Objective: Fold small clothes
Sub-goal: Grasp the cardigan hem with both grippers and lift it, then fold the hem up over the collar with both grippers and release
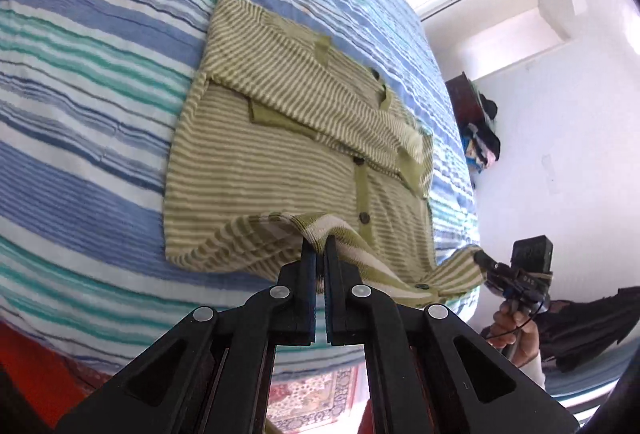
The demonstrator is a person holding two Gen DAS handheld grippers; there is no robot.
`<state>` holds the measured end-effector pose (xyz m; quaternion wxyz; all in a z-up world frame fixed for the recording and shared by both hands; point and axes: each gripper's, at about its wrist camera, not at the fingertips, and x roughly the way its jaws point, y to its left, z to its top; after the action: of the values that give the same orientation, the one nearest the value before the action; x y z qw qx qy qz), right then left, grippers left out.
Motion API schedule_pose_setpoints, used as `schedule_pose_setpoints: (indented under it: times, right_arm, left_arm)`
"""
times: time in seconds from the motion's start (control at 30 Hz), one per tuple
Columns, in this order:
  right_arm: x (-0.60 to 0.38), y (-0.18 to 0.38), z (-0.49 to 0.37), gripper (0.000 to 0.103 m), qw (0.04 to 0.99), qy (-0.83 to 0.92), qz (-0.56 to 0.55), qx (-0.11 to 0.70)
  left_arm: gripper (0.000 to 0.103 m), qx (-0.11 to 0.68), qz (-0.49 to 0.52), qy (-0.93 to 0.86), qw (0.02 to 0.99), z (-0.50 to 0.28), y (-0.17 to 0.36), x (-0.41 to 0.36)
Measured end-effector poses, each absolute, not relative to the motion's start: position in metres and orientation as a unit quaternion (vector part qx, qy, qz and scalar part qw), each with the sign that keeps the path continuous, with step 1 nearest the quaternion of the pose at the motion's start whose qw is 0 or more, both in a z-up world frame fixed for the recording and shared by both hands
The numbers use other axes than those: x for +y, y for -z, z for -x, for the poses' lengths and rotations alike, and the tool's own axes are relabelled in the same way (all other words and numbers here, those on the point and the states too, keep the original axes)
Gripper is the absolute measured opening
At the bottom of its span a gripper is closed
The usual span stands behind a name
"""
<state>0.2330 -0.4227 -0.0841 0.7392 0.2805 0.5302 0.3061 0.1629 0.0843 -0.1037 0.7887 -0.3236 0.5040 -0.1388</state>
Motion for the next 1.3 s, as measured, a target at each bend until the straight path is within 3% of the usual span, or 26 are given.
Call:
schedule_pose_setpoints:
  times: [0.3, 0.53, 0.63, 0.67, 0.7, 0.77, 0.9, 1.03, 1.13, 1.17, 1.2, 1.27, 1.3]
  right_arm:
    - [-0.414, 0.088, -0.408, 0.005, 0.781, -0.220, -0.310, 0.495]
    - [-0.404, 0.103, -0.512, 0.005, 0.792, -0.184, -0.333, 0.478]
    - [-0.411, 0.124, -0.542, 0.024, 0.784, -0.156, -0.358, 0.483]
    - [-0.416, 0.128, -0.546, 0.044, 0.787, -0.138, -0.361, 0.480]
    - [-0.422, 0.129, -0.548, 0.054, 0.793, -0.124, -0.363, 0.473]
    - [-0.433, 0.125, -0.545, 0.054, 0.804, -0.116, -0.365, 0.455]
    - [-0.433, 0.105, -0.522, 0.054, 0.829, -0.134, -0.291, 0.458]
    - [-0.384, 0.086, -0.459, 0.054, 0.837, -0.235, -0.143, 0.472]
    - [-0.345, 0.104, -0.403, 0.051, 0.815, -0.291, -0.035, 0.499]
    - [-0.340, 0.120, -0.391, 0.049, 0.809, -0.281, -0.008, 0.517]
    - [-0.343, 0.144, -0.384, 0.044, 0.802, -0.252, 0.021, 0.541]
    - [-0.368, 0.171, -0.372, 0.024, 0.801, -0.210, 0.035, 0.559]
    - [-0.382, 0.168, -0.365, 0.023, 0.812, -0.202, 0.014, 0.548]
  left_arm:
    - [0.000, 0.498, 0.322, 0.072, 0.802, -0.355, 0.118, 0.098]
    - [0.004, 0.518, 0.298, 0.036, 0.801, -0.449, 0.152, 0.106]
    - [0.014, 0.509, 0.289, -0.019, 0.810, -0.467, 0.162, 0.116]
    - [0.019, 0.500, 0.293, -0.027, 0.814, -0.466, 0.161, 0.121]
    - [0.022, 0.490, 0.298, -0.032, 0.818, -0.463, 0.160, 0.126]
    - [0.035, 0.478, 0.305, -0.032, 0.823, -0.452, 0.157, 0.133]
    - [0.036, 0.479, 0.262, 0.013, 0.838, -0.410, 0.143, 0.116]
    - [0.070, 0.493, 0.171, 0.103, 0.847, -0.349, 0.141, 0.056]
    - [0.070, 0.547, 0.074, 0.111, 0.826, -0.319, 0.179, 0.018]
    - [0.065, 0.577, 0.053, 0.091, 0.810, -0.315, 0.197, 0.015]
    - [0.061, 0.585, 0.050, 0.074, 0.806, -0.310, 0.209, 0.019]
    - [0.060, 0.568, 0.071, 0.055, 0.818, -0.296, 0.204, 0.035]
    - [0.059, 0.567, 0.077, 0.040, 0.819, -0.290, 0.199, 0.041]
